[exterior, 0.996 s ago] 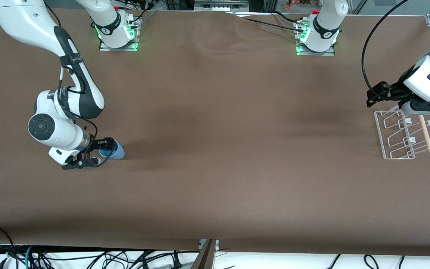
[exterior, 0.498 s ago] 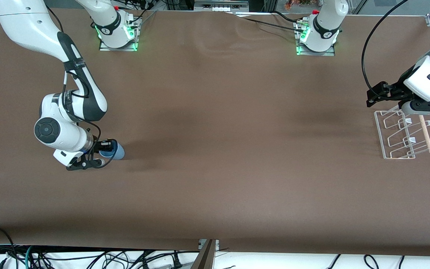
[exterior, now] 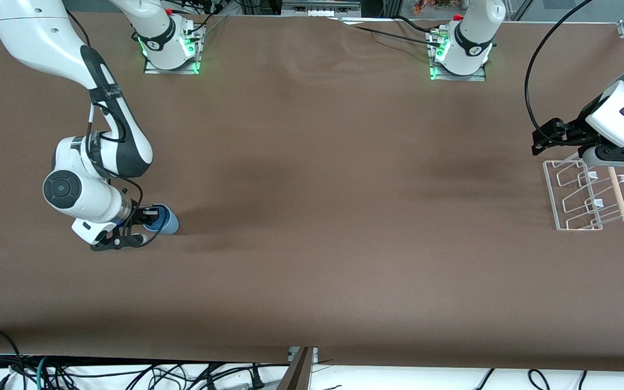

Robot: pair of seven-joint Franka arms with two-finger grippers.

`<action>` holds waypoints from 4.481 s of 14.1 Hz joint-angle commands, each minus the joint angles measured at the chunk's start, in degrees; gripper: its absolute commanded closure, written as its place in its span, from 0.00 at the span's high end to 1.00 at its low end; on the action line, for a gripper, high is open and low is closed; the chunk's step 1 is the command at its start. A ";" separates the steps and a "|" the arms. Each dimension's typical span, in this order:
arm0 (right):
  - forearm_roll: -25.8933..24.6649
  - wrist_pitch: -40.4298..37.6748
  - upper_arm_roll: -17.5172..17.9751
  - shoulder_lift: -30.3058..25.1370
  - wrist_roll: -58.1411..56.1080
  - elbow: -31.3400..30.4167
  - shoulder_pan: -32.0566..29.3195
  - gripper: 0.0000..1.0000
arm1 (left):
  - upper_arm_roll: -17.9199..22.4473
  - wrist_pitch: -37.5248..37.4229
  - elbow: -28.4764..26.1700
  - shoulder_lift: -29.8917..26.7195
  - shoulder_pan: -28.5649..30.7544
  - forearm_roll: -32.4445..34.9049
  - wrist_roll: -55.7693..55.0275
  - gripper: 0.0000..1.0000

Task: Transfer cup to left arm and place on rack
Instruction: 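Lift the cup and carry it sideways toward the table's middle with the right gripper, then move the left gripper toward the cup held by the right gripper, then grasp the cup with the left gripper while the right gripper releases it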

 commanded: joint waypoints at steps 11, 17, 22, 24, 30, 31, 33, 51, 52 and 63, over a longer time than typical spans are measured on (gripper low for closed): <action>19.86 -24.19 12.74 -1.07 43.57 24.23 14.58 0.00 | -0.18 -0.64 -0.28 -0.92 0.59 -1.16 1.01 1.00; 34.09 -9.60 13.01 0.17 59.86 24.86 25.76 0.00 | -0.35 -1.43 -0.19 0.48 -0.98 -1.42 1.36 1.00; 37.98 -5.28 13.10 0.17 64.35 27.32 29.28 0.00 | -0.26 -5.04 1.21 3.46 -2.30 -10.46 18.91 1.00; 37.98 -4.85 13.10 0.17 64.53 27.59 29.63 0.00 | -0.35 -4.95 1.30 5.40 -2.39 -14.06 23.93 1.00; 38.59 -4.85 13.01 0.17 65.15 28.38 29.63 0.00 | -1.22 -4.95 1.30 8.39 -5.02 -22.95 44.04 1.00; 38.59 -4.85 13.01 0.17 65.15 28.38 29.72 0.00 | -2.10 -4.69 1.30 8.57 -5.29 -24.26 47.12 1.00; 38.59 -4.76 13.01 0.17 65.15 28.38 29.63 0.00 | -5.00 -3.55 0.78 10.23 -5.29 -28.92 53.62 1.00; 38.59 -4.41 12.92 0.26 64.71 29.78 29.02 0.00 | -14.59 8.85 -3.62 11.03 -5.21 -43.52 78.53 0.00; 38.68 -4.41 12.92 0.26 64.53 29.78 28.93 0.00 | -14.59 8.94 -3.62 11.12 -5.12 -43.52 78.53 0.00; 38.59 -6.42 12.57 -3.86 63.92 29.79 23.06 0.99 | -14.59 8.67 -3.53 11.29 -4.94 -43.00 78.71 0.00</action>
